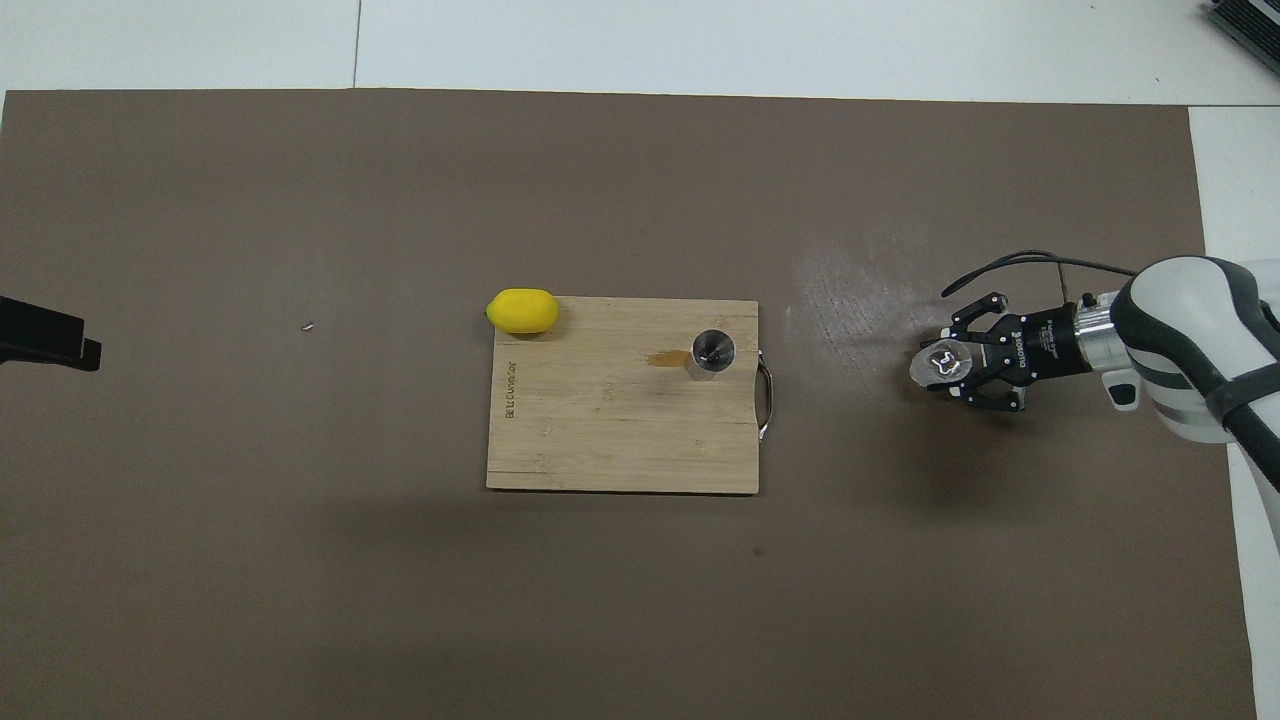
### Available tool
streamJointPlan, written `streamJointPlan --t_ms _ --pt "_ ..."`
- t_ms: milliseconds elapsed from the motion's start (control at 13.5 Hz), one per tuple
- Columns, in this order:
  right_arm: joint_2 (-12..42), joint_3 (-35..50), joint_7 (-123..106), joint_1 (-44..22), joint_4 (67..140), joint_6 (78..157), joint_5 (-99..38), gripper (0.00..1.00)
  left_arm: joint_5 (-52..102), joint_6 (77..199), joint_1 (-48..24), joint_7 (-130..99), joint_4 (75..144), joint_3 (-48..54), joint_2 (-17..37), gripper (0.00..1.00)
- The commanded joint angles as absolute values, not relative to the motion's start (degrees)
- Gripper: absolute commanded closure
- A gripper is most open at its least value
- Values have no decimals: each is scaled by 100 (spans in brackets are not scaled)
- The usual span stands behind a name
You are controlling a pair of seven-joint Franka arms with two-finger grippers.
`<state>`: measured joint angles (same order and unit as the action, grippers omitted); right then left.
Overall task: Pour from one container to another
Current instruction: 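Lower the glass cup onto the table and open the right gripper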
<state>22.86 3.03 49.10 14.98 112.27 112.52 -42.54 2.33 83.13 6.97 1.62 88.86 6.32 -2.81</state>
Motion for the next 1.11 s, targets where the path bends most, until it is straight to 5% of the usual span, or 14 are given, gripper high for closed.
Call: streamJointPlan --t_ms 0,74,222,296,741,1037 --pt "2329 360 4632 1617 11232 11171 -4438 73 185 8279 659 158 9062 615 -448 0" --pt "2329 352 4641 1635 11259 11180 -4438 57 185 8279 659 158 9062 615 -448 0" --pt "2303 352 4658 1696 11347 11250 -4447 42 185 8279 659 158 9062 615 -448 0" --pt "2277 352 4606 1696 11347 11259 -4439 0 185 8279 659 158 9062 615 -448 0" --pt "2241 273 4579 1933 11347 11468 -3905 0 185 8279 659 158 9062 615 -448 0" --pt "1707 307 4509 1837 11320 11689 -2947 0 185 8279 659 158 9062 615 -448 0"
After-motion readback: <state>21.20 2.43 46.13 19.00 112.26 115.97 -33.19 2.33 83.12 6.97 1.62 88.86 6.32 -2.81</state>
